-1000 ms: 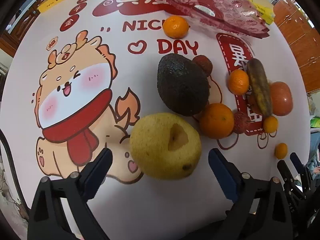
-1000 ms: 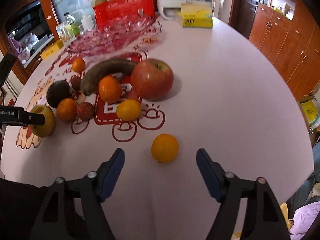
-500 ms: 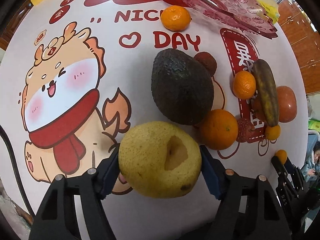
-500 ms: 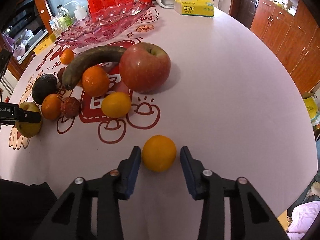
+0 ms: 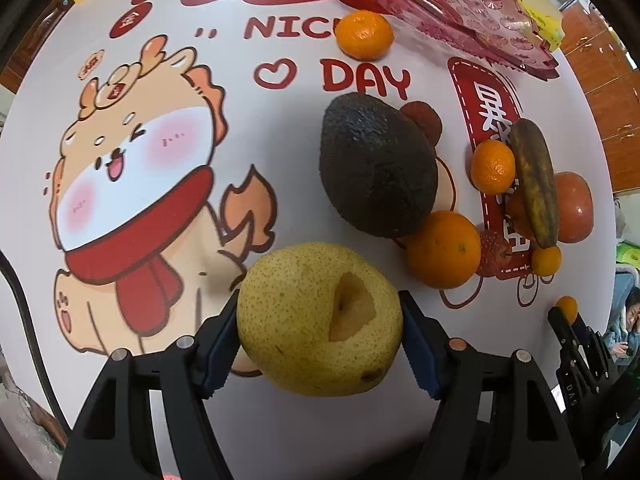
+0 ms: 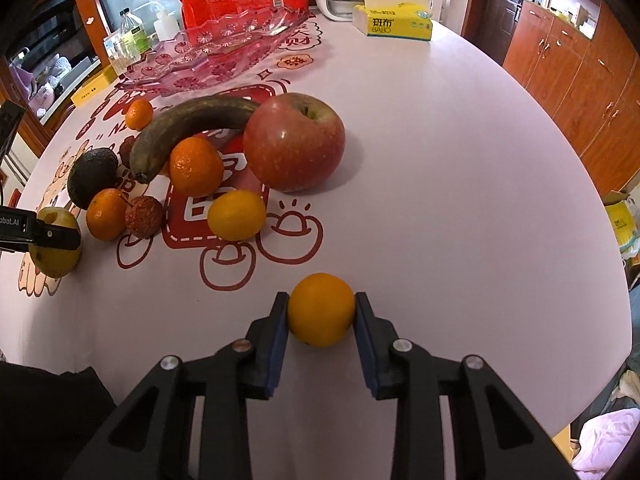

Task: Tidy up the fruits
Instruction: 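Carry the pear and mandarin to the pink bowl and release both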

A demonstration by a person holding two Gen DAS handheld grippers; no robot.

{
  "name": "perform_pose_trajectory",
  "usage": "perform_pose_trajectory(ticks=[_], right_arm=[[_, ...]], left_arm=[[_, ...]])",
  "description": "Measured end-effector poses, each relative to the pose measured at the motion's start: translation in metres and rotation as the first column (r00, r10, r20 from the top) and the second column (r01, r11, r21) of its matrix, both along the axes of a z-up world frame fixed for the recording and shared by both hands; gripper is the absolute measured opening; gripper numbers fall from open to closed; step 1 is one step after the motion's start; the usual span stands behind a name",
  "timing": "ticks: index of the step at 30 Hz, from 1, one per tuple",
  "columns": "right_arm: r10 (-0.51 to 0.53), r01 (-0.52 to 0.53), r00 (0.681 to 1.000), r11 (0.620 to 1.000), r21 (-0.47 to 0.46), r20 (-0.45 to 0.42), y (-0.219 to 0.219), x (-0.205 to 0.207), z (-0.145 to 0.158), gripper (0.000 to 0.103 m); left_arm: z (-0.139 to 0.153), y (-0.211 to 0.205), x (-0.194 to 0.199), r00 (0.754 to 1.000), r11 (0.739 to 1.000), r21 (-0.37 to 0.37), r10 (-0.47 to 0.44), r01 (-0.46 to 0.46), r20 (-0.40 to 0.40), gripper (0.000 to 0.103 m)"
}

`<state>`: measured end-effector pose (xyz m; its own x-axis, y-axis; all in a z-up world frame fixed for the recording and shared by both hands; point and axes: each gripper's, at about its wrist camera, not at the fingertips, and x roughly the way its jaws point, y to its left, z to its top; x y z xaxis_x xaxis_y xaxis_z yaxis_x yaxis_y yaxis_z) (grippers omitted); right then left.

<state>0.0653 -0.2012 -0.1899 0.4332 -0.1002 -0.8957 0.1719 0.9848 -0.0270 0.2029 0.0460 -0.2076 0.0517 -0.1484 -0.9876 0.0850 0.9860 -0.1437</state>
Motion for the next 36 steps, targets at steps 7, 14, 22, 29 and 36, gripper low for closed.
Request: perform_pose_trajectory(ticks=[7,14,22,29,36], right_arm=[[-0.002,0.002,1.000,1.000,-0.007,0.030,0.001,0.008,0.027,0.031],[0.022,-0.018,0.994,0.999,-0.038,0.104,-0.001,0.036,0.074,0.031],[0.107,-0.091,0.975,0.992,-0.089,0.197,-0.001,0.081,0.129,0.032],[0.155,-0.138,0.948,0.987,-0.080,0.278,0.006,0.123,0.160,0.032],[0.179,-0.181,0.937,0.983,-0.021,0.299,0.019,0.162,0.158,0.032]], left_arm=[[0.037,0.012,-0.002,0.999,1.000,-0.021,0.005,-0.004,0.034,0.071],[0.092,0.012,0.016,0.991,1.000,-0.019,-0.017,0.019,0.132,0.071],[0.151,-0.001,0.057,0.957,0.997,-0.014,-0.063,0.069,0.282,0.071],[0.180,-0.022,0.093,0.926,0.992,0.027,-0.122,0.120,0.358,0.071],[0.188,-0.036,0.121,0.913,0.991,0.017,-0.129,0.133,0.388,0.071]])
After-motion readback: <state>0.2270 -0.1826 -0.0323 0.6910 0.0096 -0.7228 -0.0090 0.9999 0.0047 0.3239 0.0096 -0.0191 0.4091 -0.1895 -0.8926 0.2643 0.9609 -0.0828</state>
